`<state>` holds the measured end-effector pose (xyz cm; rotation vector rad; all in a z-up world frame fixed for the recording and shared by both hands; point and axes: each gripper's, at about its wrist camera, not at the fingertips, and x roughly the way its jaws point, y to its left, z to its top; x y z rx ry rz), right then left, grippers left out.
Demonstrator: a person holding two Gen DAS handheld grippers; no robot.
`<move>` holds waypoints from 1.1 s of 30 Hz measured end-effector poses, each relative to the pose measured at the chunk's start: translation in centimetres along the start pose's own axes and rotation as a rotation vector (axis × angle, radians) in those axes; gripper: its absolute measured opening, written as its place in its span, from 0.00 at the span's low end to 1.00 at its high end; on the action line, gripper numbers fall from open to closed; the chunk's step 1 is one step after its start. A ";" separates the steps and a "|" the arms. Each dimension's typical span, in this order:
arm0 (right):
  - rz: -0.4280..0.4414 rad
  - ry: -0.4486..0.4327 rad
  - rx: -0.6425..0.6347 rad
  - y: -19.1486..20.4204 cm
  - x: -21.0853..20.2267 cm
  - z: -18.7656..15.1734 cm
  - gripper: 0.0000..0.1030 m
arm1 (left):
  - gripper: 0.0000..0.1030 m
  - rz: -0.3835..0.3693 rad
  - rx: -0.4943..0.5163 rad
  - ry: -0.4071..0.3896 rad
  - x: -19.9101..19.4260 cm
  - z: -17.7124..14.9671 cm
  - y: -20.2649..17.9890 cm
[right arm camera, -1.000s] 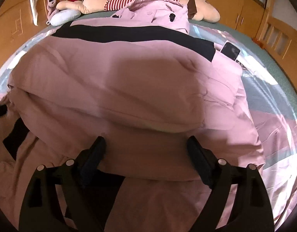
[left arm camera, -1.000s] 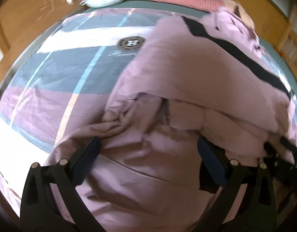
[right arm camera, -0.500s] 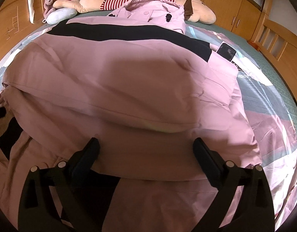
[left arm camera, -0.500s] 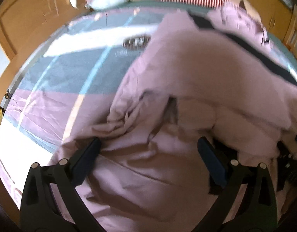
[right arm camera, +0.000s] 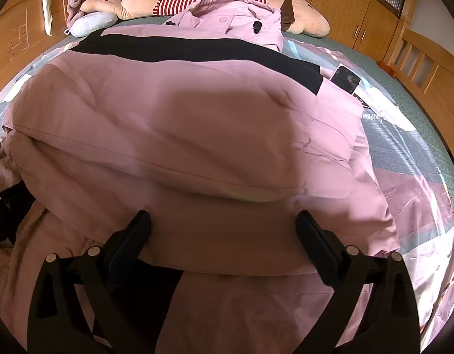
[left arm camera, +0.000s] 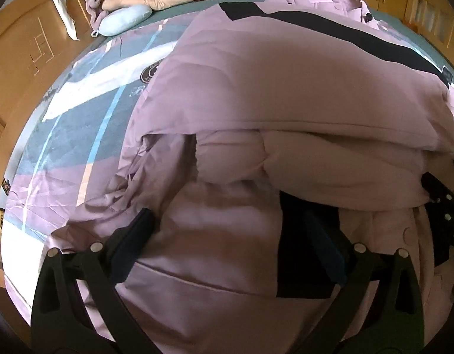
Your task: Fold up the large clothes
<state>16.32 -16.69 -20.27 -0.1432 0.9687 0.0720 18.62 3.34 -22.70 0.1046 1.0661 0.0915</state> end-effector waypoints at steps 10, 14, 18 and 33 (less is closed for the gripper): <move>-0.006 0.001 0.002 -0.5 0.2 0.2 0.98 | 0.98 0.002 0.001 -0.010 -0.3 -0.4 -0.4; -0.006 0.001 0.001 -0.5 0.2 0.2 0.99 | 0.98 -0.007 -0.010 0.001 -0.2 -0.4 -0.4; -0.006 0.001 0.001 -0.5 0.2 0.2 0.99 | 0.98 -0.043 -0.054 0.057 0.2 0.1 0.4; -0.008 0.001 0.001 -0.4 0.2 0.2 0.99 | 0.98 -0.040 -0.075 0.060 0.2 -0.3 0.4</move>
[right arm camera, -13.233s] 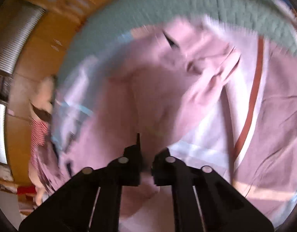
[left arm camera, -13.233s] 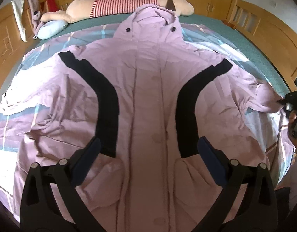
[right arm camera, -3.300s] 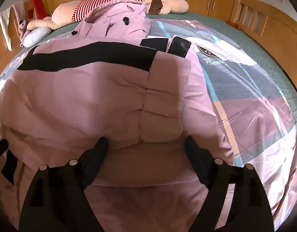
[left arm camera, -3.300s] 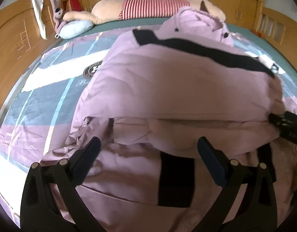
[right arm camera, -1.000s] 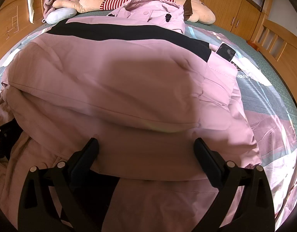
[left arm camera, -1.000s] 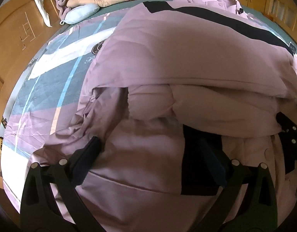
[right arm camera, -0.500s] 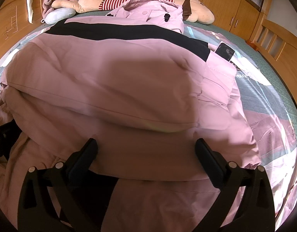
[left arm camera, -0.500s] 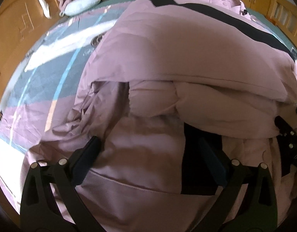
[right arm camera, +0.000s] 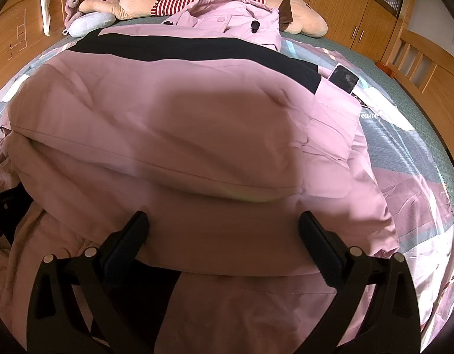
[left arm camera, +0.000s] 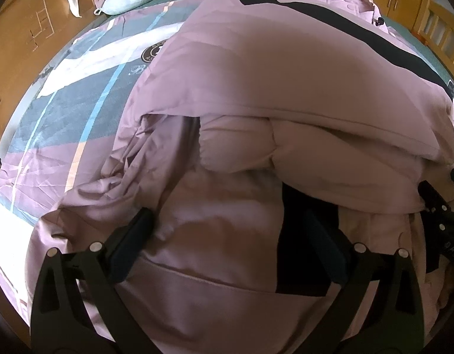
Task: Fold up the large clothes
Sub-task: 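Smooth the folded jacket with both tools and lift them away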
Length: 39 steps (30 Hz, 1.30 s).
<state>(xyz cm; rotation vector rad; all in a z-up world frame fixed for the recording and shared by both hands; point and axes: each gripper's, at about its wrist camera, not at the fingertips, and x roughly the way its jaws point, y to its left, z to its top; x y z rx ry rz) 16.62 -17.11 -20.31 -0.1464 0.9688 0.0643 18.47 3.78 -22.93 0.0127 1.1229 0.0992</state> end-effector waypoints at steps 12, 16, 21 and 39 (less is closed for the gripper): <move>-0.001 0.000 0.000 0.0 0.0 0.0 0.99 | 0.98 0.007 0.002 -0.008 -0.5 -0.6 -0.8; 0.005 0.003 0.005 -0.1 0.0 0.0 0.99 | 0.98 0.008 0.003 -0.011 -0.5 -0.5 -0.7; 0.002 0.004 0.005 -0.2 -0.1 0.1 0.99 | 0.98 0.009 0.003 -0.014 -0.5 -0.5 -0.7; 0.099 -0.162 0.247 -5.8 -1.9 11.1 0.97 | 0.98 -0.014 0.000 -0.006 -0.3 -0.1 0.3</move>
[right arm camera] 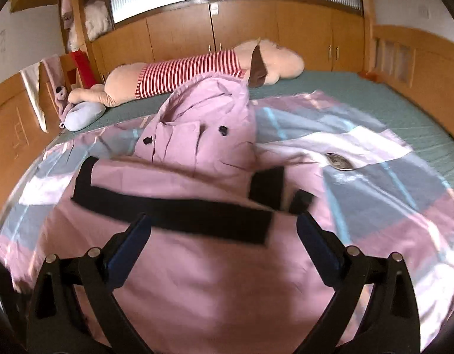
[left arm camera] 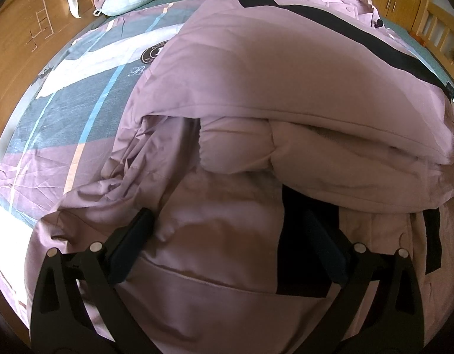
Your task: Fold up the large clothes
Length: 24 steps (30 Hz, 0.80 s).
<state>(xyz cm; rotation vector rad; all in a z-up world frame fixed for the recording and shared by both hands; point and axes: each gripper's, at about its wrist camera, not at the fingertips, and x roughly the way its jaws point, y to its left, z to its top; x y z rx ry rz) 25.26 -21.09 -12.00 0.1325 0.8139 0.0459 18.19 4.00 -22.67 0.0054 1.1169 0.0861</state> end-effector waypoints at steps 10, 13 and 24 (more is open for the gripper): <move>-0.048 0.087 -0.157 1.6 1.3 1.8 0.98 | 0.98 -0.045 -0.100 -0.147 -3.6 2.3 3.8; -0.040 -0.026 -0.084 0.0 0.4 6.6 0.98 | 0.98 -0.070 -0.132 -0.093 -2.4 2.4 4.9; -0.259 0.134 0.094 -1.5 18.8 19.7 0.76 | 0.98 0.094 0.015 -0.073 0.8 1.8 2.7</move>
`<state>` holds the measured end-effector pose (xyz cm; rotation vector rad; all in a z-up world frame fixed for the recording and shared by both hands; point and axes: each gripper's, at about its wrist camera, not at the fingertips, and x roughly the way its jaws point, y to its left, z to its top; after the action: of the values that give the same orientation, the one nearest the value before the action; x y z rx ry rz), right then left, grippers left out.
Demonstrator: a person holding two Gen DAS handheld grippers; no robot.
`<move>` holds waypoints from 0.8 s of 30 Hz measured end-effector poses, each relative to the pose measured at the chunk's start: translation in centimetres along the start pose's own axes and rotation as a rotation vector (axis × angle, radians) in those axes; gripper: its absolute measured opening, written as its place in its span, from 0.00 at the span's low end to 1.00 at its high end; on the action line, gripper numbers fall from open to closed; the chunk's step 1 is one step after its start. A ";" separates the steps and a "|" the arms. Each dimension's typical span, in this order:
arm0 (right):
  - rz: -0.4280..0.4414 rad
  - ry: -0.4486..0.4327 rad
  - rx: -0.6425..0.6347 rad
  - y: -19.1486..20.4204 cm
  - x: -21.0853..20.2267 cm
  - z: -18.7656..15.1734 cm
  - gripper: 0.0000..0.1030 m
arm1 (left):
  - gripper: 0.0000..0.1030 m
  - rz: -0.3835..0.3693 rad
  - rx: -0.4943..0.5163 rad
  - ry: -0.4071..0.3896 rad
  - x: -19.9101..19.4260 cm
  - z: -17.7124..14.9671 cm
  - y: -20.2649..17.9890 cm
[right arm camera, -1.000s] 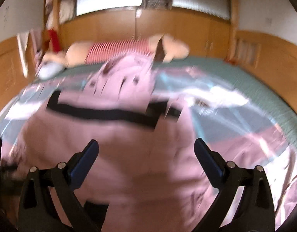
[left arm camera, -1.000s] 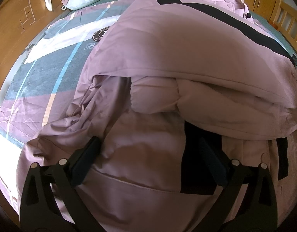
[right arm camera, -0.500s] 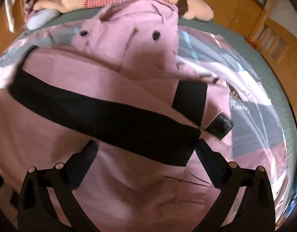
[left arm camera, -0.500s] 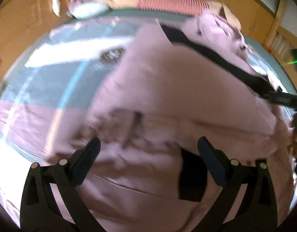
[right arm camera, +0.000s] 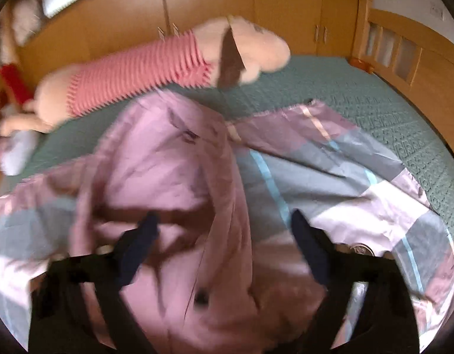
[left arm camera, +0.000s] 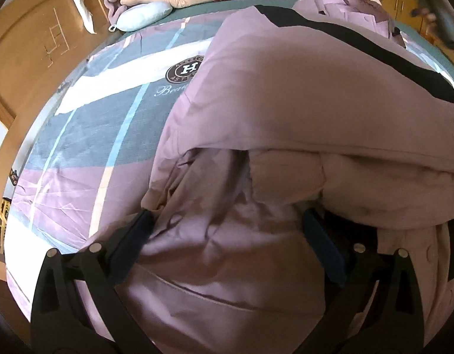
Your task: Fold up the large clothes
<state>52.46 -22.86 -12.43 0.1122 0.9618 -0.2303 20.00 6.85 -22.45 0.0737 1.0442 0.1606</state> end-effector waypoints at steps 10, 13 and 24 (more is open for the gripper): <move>0.126 -0.101 0.032 -0.2 -3.4 -3.3 0.05 | 0.98 -0.019 -0.020 -0.002 0.6 0.0 0.6; 0.243 -0.238 -0.065 -1.1 -11.4 -6.6 0.05 | 0.98 -0.008 -0.019 0.006 0.5 0.0 0.3; 0.241 -0.041 -0.297 -11.6 -18.7 -26.9 0.00 | 0.98 -0.010 -0.020 0.039 -0.2 -0.3 0.2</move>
<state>17.92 -26.11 -12.27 -0.0499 0.9228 0.1325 19.64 7.05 -22.43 0.0475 1.0813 0.1635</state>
